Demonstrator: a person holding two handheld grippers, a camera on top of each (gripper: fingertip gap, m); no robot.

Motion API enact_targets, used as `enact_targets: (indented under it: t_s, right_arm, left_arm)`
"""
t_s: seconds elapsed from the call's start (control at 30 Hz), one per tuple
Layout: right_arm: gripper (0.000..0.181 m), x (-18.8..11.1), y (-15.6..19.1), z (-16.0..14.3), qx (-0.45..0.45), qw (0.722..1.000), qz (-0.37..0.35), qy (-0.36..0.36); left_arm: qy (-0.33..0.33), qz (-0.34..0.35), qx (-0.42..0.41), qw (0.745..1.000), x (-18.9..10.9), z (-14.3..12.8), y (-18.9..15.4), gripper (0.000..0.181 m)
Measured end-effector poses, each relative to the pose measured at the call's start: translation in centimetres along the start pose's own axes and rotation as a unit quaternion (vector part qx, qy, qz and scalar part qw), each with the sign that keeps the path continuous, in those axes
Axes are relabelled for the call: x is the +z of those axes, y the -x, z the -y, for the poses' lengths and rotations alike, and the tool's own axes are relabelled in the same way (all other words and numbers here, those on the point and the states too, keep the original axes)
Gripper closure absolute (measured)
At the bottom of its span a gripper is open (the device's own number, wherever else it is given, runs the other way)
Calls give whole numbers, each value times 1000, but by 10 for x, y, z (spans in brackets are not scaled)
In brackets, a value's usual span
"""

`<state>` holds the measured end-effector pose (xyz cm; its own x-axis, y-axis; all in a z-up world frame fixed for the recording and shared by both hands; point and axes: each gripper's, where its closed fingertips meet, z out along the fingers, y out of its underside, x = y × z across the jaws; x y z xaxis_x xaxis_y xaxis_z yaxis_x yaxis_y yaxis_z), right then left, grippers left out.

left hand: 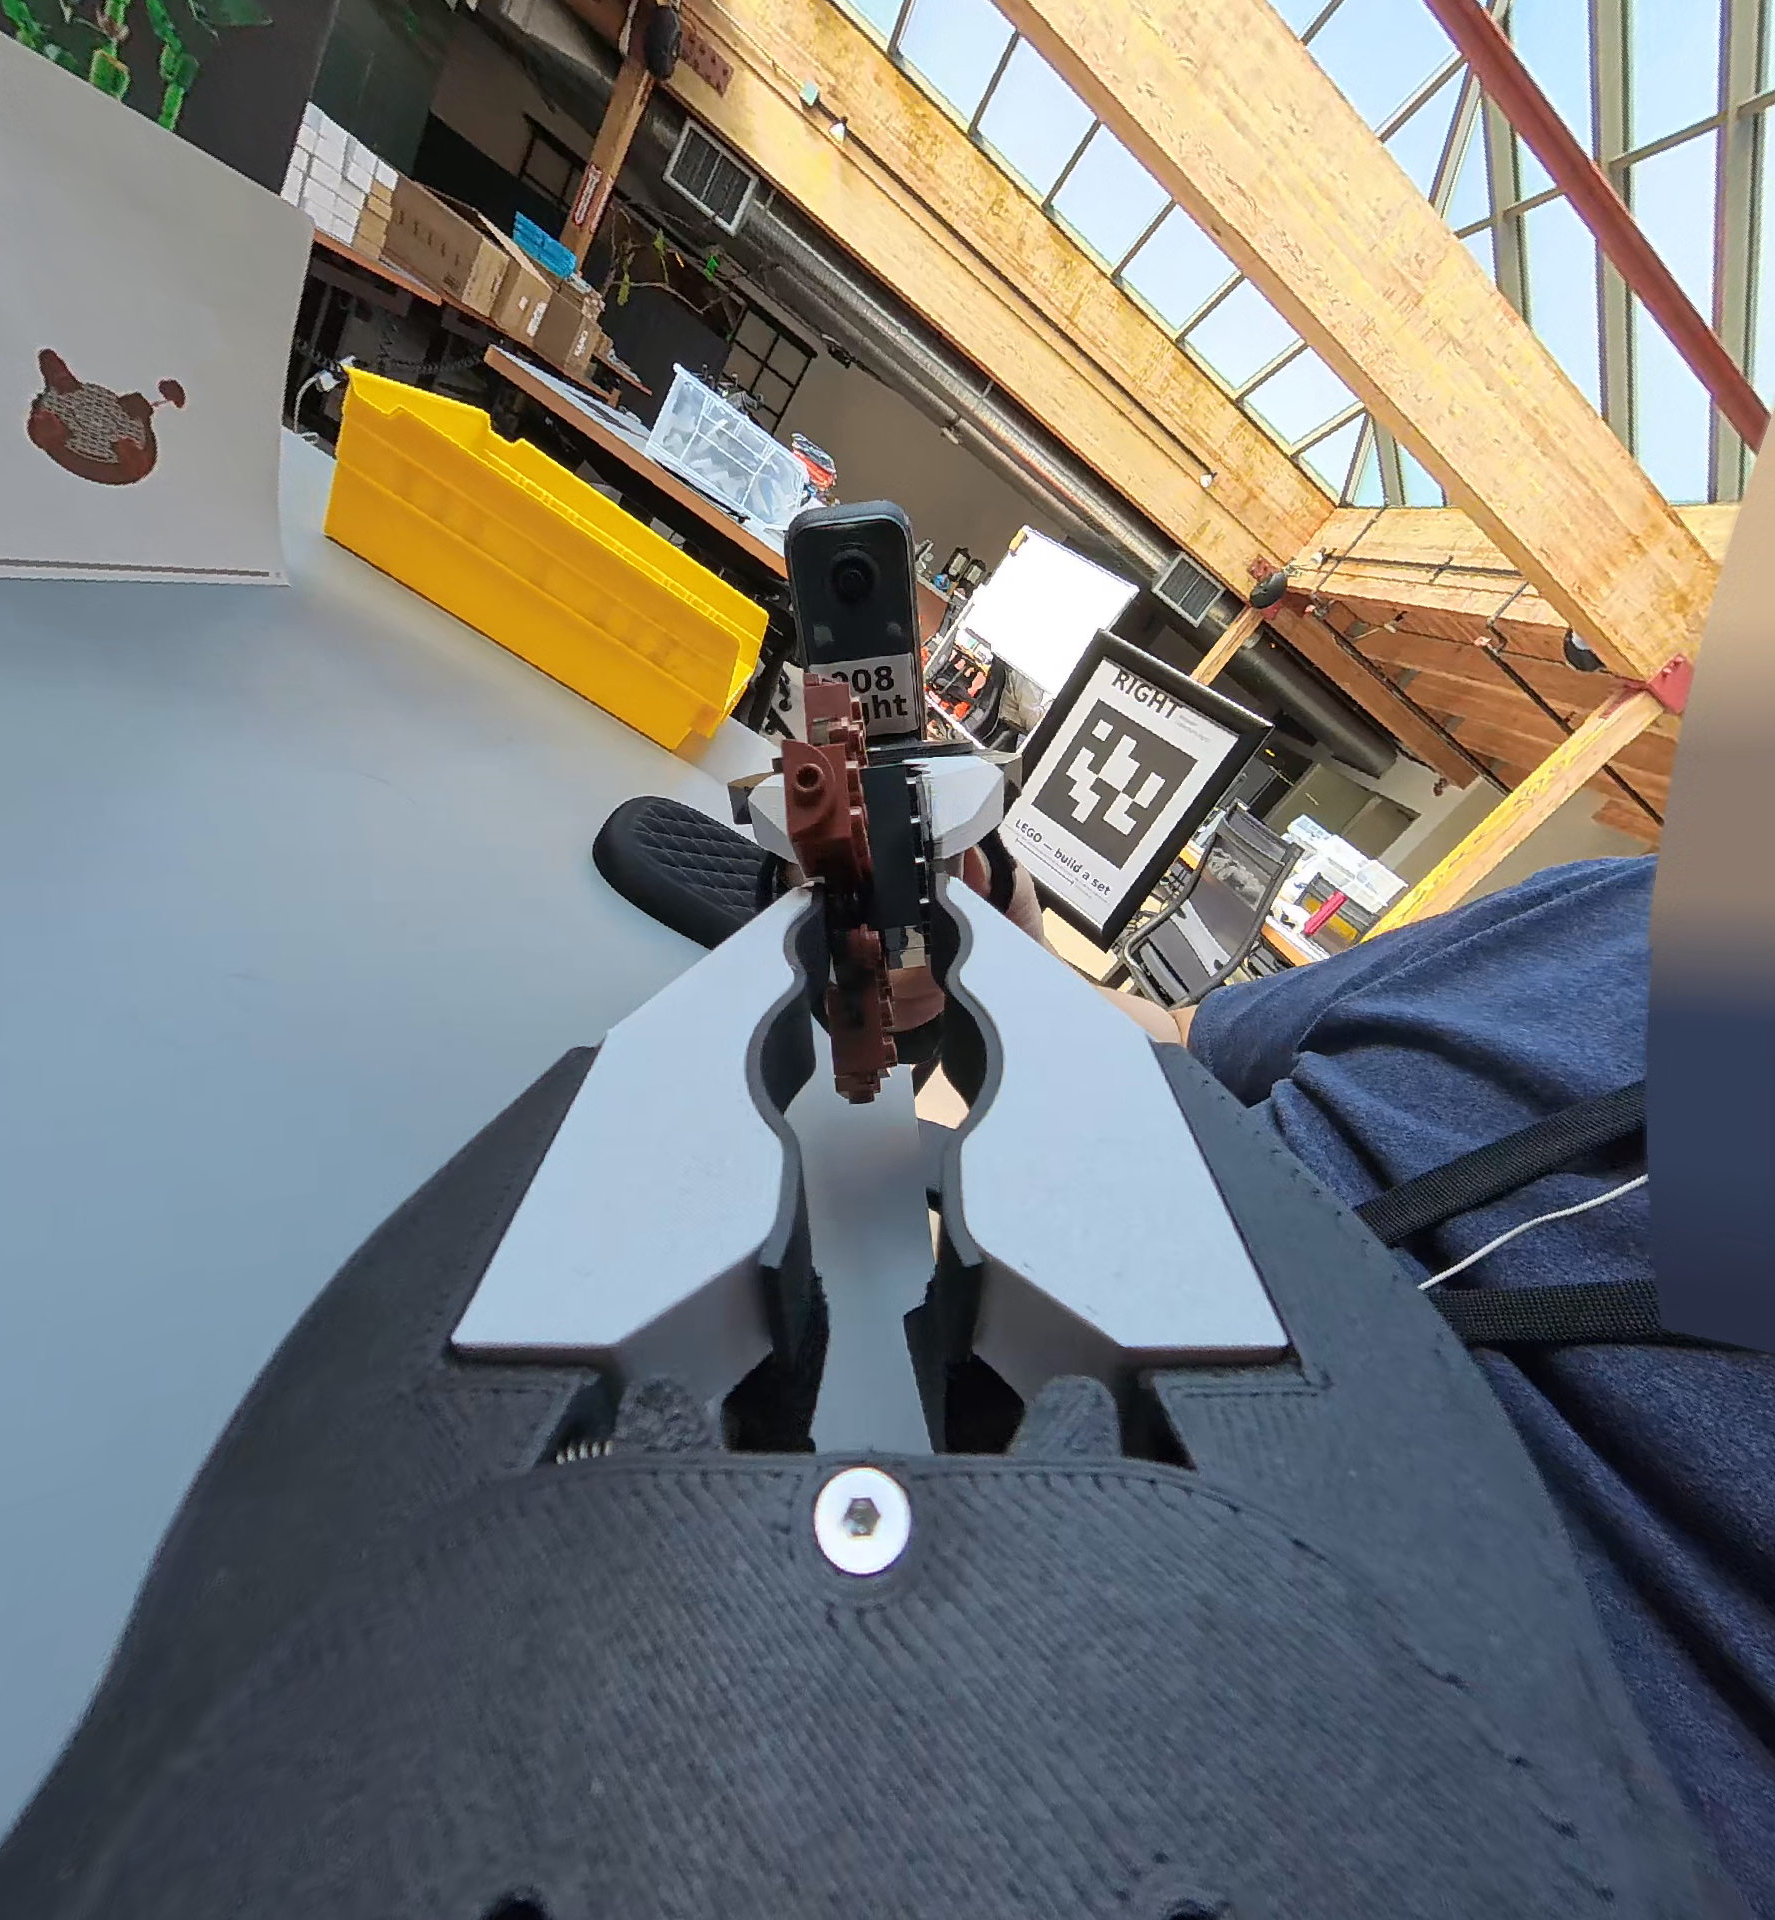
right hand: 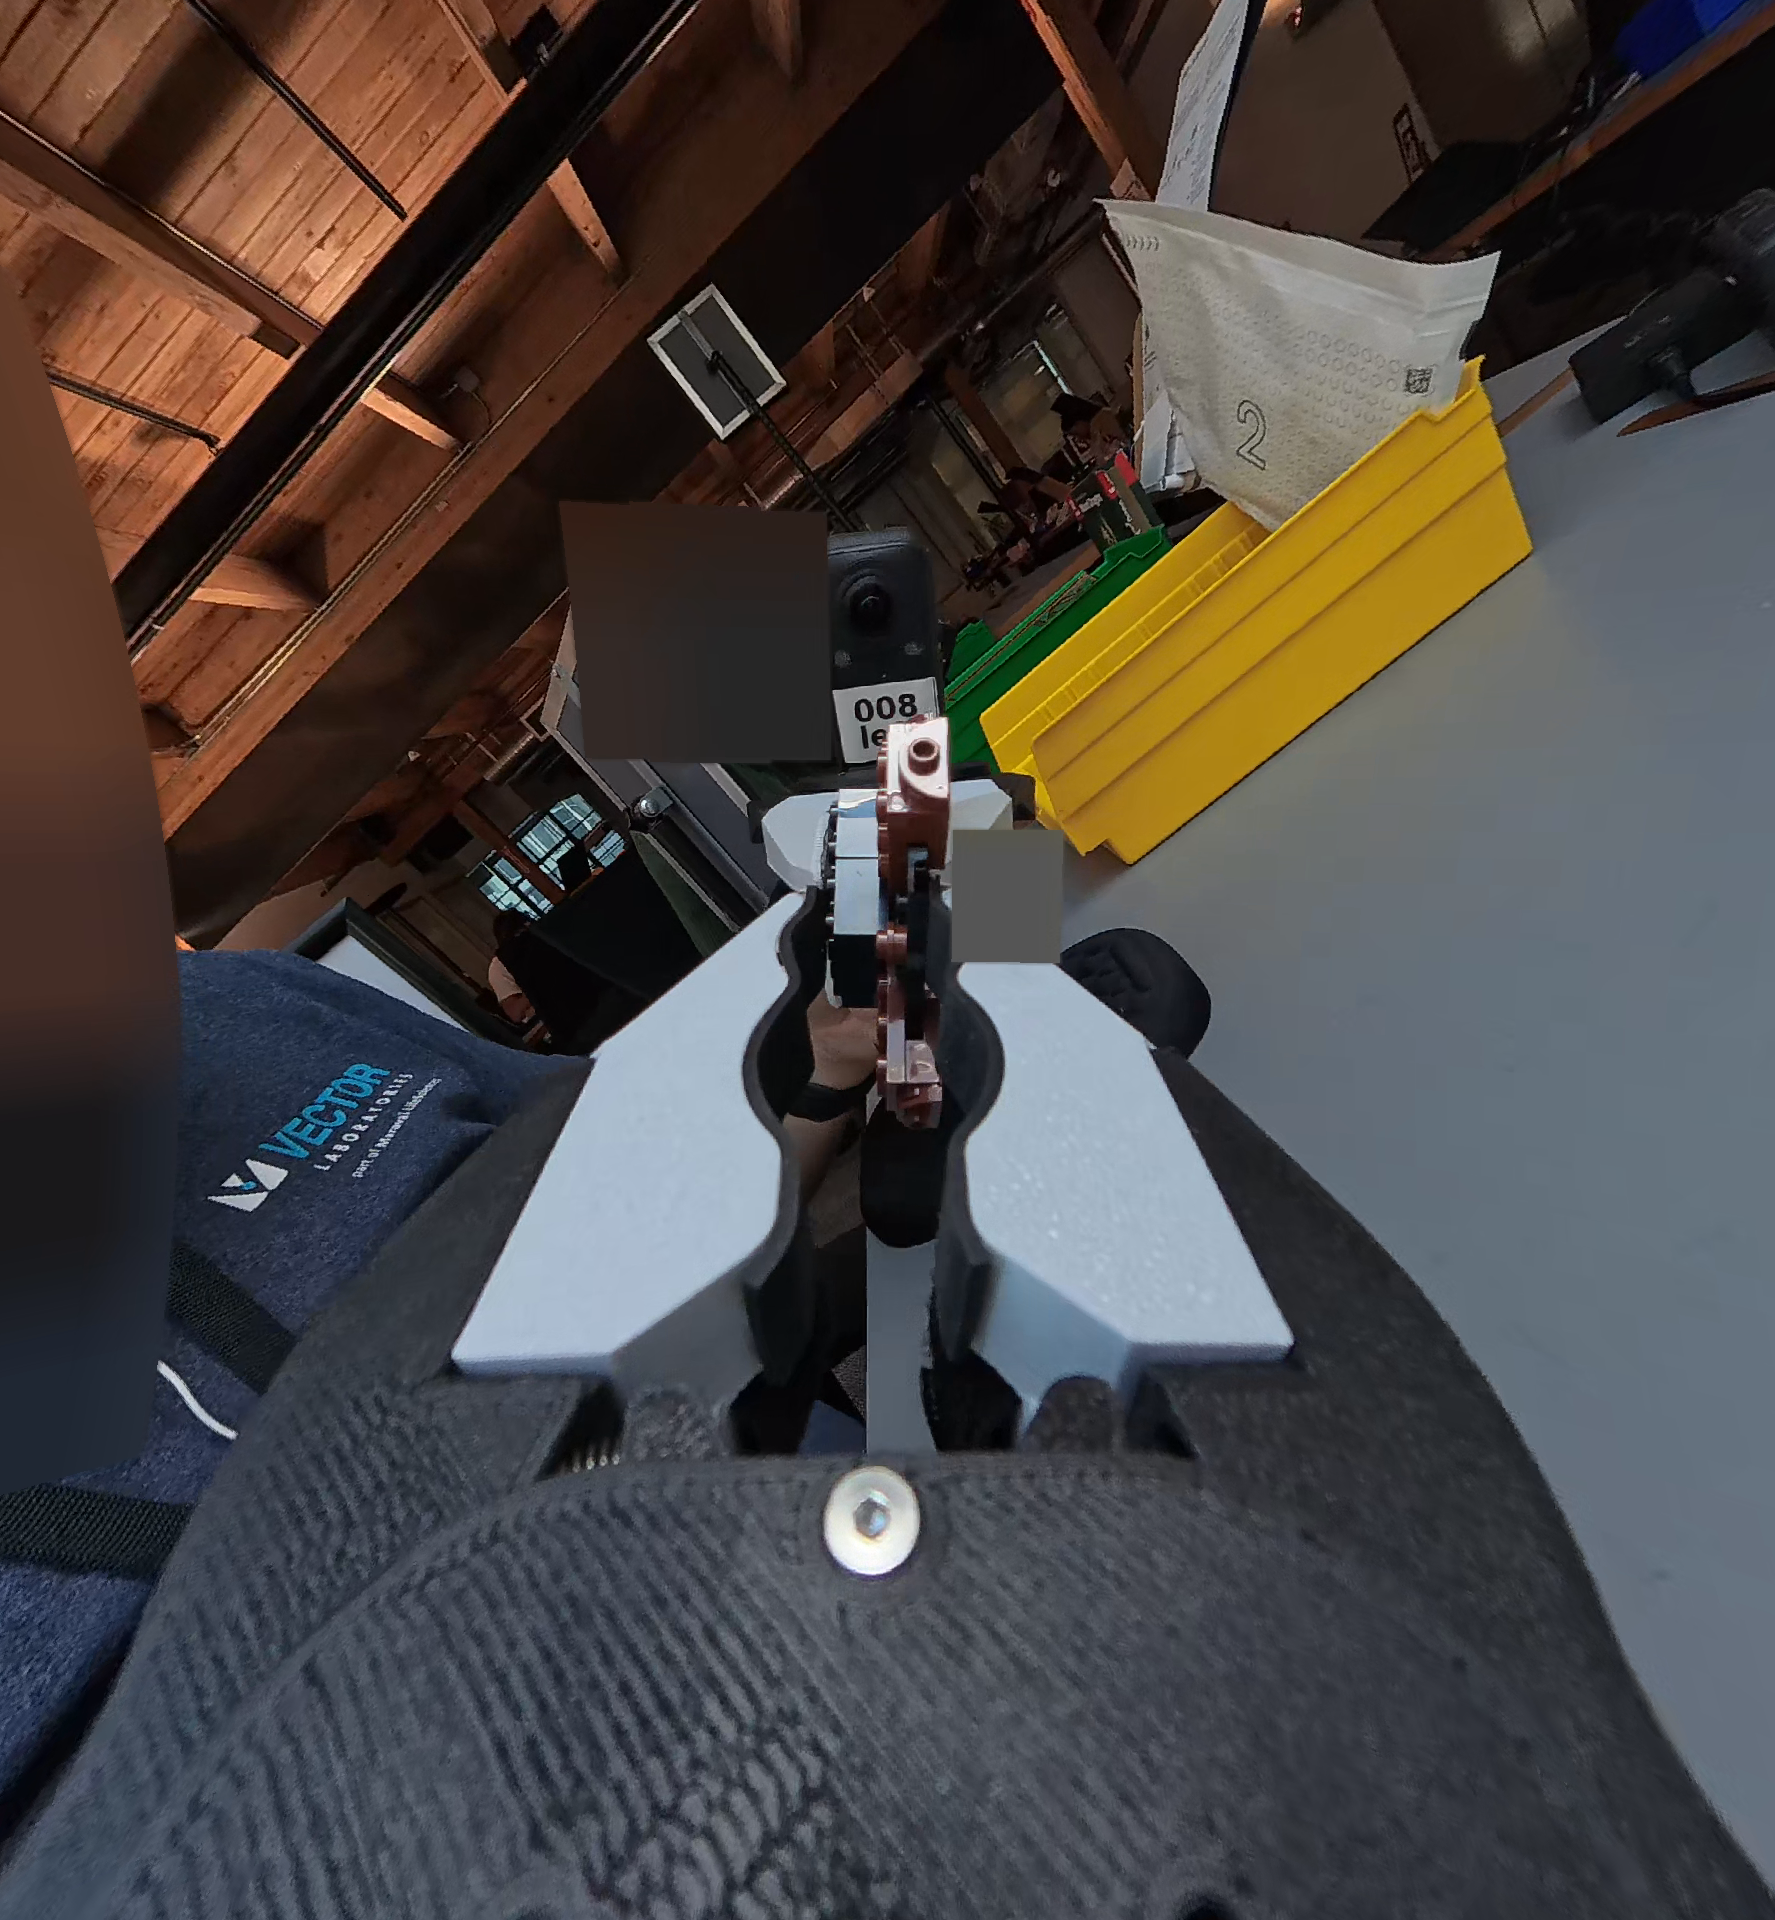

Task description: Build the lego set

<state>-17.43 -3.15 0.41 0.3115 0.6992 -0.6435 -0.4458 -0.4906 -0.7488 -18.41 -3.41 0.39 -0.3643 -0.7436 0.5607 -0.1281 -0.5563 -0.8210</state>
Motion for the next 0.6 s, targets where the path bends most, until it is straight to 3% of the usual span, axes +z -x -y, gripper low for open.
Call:
enact_targets:
  t_s: [0.33, 0.43, 0.6]
  right_arm:
    - [164, -1, -3, -1, 23, 999, 9, -22]
    - [164, 0, -2, 0, 21, 999, 12, -25]
    - [164, 2, -4, -5, 11, 1000, 1, -17]
  left_arm:
    - [-9, -12, -24, 1000, 2, -2, 3, 165]
    - [4, -7, -29, 1000, 4, -7, 5, 150]
    - [-5, -4, -20, 1000, 2, 1, 6, 162]
